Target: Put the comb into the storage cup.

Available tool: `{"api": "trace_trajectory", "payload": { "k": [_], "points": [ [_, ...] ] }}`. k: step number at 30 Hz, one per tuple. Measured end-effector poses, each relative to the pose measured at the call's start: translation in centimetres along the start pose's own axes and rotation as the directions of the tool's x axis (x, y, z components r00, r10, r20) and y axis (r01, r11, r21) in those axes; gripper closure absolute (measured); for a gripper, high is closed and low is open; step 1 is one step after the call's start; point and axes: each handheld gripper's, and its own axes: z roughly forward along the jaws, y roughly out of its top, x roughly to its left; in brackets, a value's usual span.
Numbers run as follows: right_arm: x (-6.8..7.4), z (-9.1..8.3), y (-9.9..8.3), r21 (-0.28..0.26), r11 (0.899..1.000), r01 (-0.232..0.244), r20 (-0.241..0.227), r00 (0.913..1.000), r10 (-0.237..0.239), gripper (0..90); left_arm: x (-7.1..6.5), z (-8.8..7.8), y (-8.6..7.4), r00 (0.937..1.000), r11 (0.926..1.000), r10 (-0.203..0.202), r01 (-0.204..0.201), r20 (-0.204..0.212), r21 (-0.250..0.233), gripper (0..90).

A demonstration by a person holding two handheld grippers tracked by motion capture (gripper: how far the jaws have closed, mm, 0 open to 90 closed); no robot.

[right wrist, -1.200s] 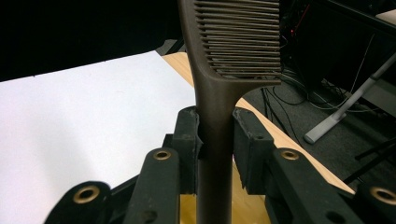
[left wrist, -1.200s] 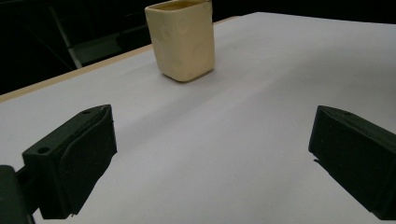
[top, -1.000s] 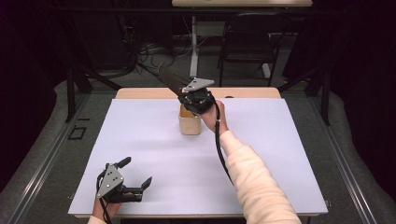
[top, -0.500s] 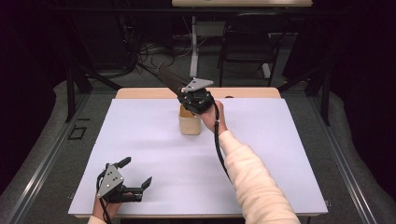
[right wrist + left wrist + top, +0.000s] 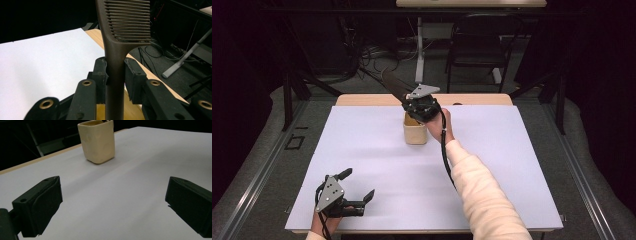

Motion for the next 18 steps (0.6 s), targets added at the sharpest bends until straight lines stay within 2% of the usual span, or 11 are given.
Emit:
{"api": "trace_trajectory", "payload": {
  "k": [18],
  "points": [
    [-0.3, 0.49, -1.01, 0.026, 1.0, -0.015, 0.005, 0.9999, 0.015, 72.3, 0.01, 0.02, -0.01, 1.0, 1.0, 0.0, 0.0, 0.001, 0.001, 0.9]
  ]
}}
